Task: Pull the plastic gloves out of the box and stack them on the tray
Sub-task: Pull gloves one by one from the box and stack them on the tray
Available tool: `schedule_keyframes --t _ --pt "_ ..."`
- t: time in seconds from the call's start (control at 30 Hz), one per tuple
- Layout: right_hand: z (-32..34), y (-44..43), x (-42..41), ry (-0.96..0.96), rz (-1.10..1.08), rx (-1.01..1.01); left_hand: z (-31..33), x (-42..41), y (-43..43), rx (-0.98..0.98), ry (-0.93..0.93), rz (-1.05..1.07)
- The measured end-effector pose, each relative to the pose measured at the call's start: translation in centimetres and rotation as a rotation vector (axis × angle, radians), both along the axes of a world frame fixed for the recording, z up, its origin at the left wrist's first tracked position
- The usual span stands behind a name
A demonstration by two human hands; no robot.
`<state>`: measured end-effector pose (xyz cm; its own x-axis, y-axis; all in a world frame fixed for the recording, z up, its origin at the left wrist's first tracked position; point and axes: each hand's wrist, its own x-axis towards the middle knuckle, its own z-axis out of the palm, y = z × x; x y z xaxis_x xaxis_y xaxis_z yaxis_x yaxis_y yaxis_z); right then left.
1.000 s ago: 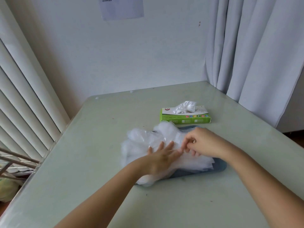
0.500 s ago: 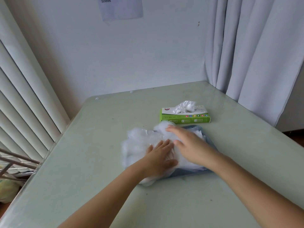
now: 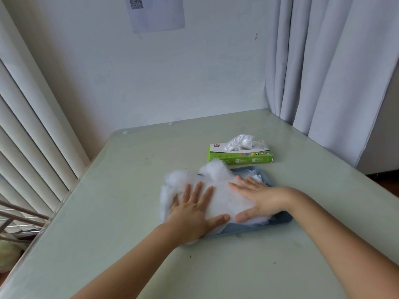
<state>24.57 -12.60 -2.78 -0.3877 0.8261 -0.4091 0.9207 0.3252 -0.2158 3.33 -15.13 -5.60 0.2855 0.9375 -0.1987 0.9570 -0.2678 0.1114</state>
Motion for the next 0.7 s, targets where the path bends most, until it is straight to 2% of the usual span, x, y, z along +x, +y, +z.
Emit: schedule_keyframes --t 0.13,0.3,0.37,0.43,0.5,0.6,0.7 --pt "1.0 -0.1 1.7 0.007 -0.016 -0.066 0.5 -0.4 -0.3 -0.039 0.019 0.073" --pt "2.4 -0.5 1.7 0.095 -0.075 -0.024 4.2 -1.2 0.5 -0.201 0.026 0.022" --pt "3.3 0.3 1.8 0.255 -0.151 0.069 6.7 -1.7 2.2 -0.216 -0.019 0.009" --pt "4.1 1.5 1.8 0.431 -0.220 0.182 8.9 -2.2 4.4 -0.103 -0.090 0.018" --pt "4.7 2.9 1.3 0.519 -0.263 0.338 10.1 -2.2 6.3 0.017 -0.208 0.028" --pt "5.5 6.6 0.4 0.478 -0.266 0.591 10.3 -0.5 10.2 0.097 -0.336 0.004" --pt "5.3 11.2 0.0 0.379 -0.285 0.615 9.0 1.5 14.1 0.084 -0.352 -0.005"
